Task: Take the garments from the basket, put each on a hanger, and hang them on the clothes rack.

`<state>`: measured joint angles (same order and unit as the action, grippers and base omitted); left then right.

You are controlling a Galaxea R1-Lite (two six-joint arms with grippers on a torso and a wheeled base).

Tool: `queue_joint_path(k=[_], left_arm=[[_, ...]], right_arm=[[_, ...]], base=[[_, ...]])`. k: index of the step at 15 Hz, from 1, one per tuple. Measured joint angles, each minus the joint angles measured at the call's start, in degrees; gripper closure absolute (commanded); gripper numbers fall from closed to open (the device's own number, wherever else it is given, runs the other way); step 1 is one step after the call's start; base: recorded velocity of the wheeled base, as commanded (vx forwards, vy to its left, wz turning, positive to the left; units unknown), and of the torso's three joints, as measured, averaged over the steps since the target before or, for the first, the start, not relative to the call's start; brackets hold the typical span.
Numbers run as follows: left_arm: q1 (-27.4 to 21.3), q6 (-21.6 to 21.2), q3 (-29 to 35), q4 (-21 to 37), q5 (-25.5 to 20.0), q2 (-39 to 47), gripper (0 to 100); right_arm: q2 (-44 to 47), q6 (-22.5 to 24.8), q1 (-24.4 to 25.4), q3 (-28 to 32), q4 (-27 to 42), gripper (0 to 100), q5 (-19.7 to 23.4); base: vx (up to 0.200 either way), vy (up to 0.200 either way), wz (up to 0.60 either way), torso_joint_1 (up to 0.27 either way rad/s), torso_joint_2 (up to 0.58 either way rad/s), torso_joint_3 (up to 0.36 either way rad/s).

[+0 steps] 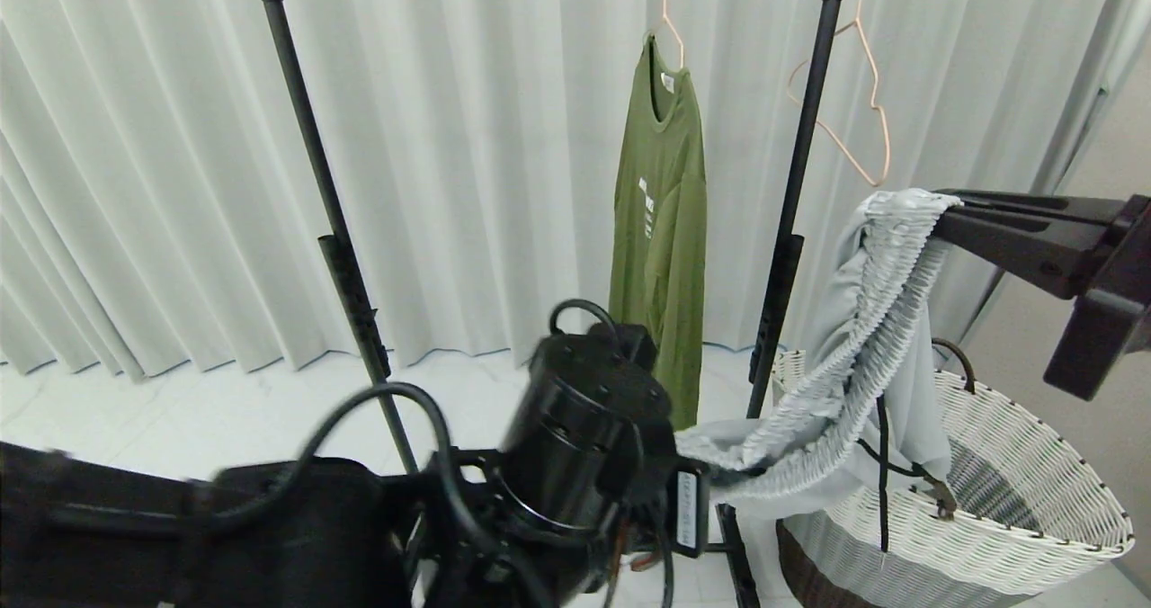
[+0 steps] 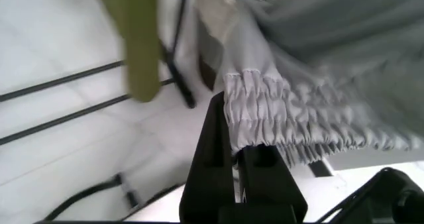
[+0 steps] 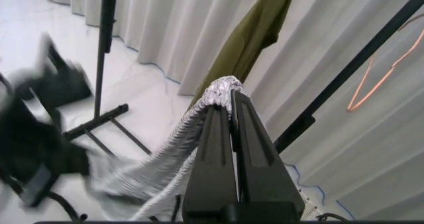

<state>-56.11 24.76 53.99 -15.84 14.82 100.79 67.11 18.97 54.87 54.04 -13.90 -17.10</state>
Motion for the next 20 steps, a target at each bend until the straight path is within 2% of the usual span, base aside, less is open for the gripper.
queue_joint_path(k=[2, 3, 5, 7, 9, 10, 12, 15, 17, 20], left_arm=[[3.1, -3.1, 4.7, 11.3, 1.8, -8.0, 100], [5.3, -4.8, 8.7, 14.8, 2.5, -11.3, 100], [9.7, -6.7, 17.8, 19.0, 3.8, -15.8, 100], [12.8, -7.5, 27.6, 23.4, 4.7, -18.0, 100], [13.3, -9.7, 35.0, 27.1, 5.4, -18.8, 100], [12.9, -11.2, 36.5, 27.5, 5.9, -19.1, 100], [11.1, -13.5, 34.9, 27.8, 9.3, -19.4, 100], [5.5, -13.7, 29.0, 27.6, 17.0, -19.8, 100], [2.6, -12.5, 26.6, 27.4, 18.2, -19.9, 100], [1.1, -11.1, 24.3, 27.4, 19.2, -20.0, 100]], right_arm=[[0.2, 0.0, 0.0, 0.2, -3.7, 100, -0.2], [0.1, 0.0, 0.0, 0.4, -4.8, 100, -0.2], [0.1, 0.0, -0.7, 1.0, -6.5, 100, -0.3], [0.2, 0.0, -2.6, 4.1, -7.2, 100, 0.1], [0.8, 0.2, -4.3, 8.0, -7.2, 100, 0.4], [1.2, 0.3, -4.7, 9.3, -7.2, 100, 0.4], [1.4, 0.3, -5.0, 8.6, -6.8, 100, 0.1], [0.8, 0.4, -5.0, 4.4, -6.9, 100, -0.2], [0.1, 0.3, -4.8, 2.3, -6.9, 100, -0.3], [-0.4, 0.1, -4.7, -0.8, -7.8, 100, -0.3]], base=[[0.000, 0.000, 0.00, 0.000, 0.00, 0.000], [0.000, 0.000, 0.00, 0.000, 0.00, 0.000], [0.000, 0.000, 0.00, 0.000, 0.00, 0.000], [0.000, 0.000, 0.00, 0.000, 0.00, 0.000], [0.000, 0.000, 0.00, 0.000, 0.00, 0.000], [0.000, 0.000, 0.00, 0.000, 0.00, 0.000], [0.000, 0.000, 0.00, 0.000, 0.00, 0.000], [0.000, 0.000, 0.00, 0.000, 0.00, 0.000], [0.000, 0.000, 0.00, 0.000, 0.00, 0.000], [0.000, 0.000, 0.00, 0.000, 0.00, 0.000]])
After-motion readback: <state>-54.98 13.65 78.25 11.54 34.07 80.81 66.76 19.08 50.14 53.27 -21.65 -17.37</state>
